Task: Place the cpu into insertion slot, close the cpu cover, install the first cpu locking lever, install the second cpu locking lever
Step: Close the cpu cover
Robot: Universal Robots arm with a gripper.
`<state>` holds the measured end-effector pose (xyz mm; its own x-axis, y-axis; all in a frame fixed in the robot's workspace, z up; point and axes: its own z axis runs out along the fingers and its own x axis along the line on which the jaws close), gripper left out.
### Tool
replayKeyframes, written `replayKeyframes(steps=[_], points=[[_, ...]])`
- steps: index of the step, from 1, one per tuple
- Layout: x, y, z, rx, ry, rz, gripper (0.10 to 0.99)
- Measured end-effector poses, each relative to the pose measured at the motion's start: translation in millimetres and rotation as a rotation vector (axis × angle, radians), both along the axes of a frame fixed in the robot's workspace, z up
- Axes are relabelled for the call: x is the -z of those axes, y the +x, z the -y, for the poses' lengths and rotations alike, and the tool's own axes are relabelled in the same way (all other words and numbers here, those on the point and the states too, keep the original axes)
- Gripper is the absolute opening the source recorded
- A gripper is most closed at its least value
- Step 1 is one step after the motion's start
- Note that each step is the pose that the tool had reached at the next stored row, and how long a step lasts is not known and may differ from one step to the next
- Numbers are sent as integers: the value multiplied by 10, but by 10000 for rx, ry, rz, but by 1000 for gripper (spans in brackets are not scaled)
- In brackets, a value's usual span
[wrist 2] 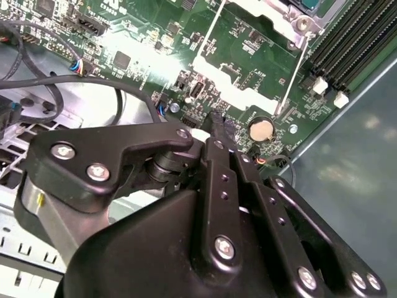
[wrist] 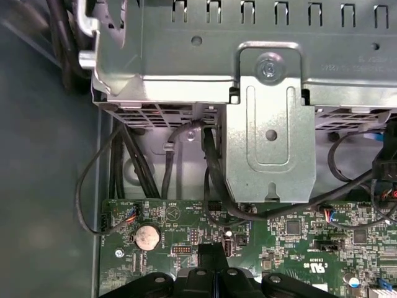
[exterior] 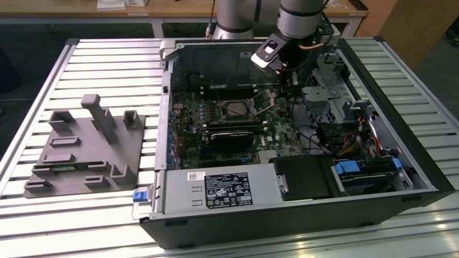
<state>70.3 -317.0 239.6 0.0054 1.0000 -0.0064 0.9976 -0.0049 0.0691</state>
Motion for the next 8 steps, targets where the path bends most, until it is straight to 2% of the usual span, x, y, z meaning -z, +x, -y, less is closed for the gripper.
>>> replayKeyframes(steps=[8], points=[[32, -59, 1, -36, 50, 0, 106]])
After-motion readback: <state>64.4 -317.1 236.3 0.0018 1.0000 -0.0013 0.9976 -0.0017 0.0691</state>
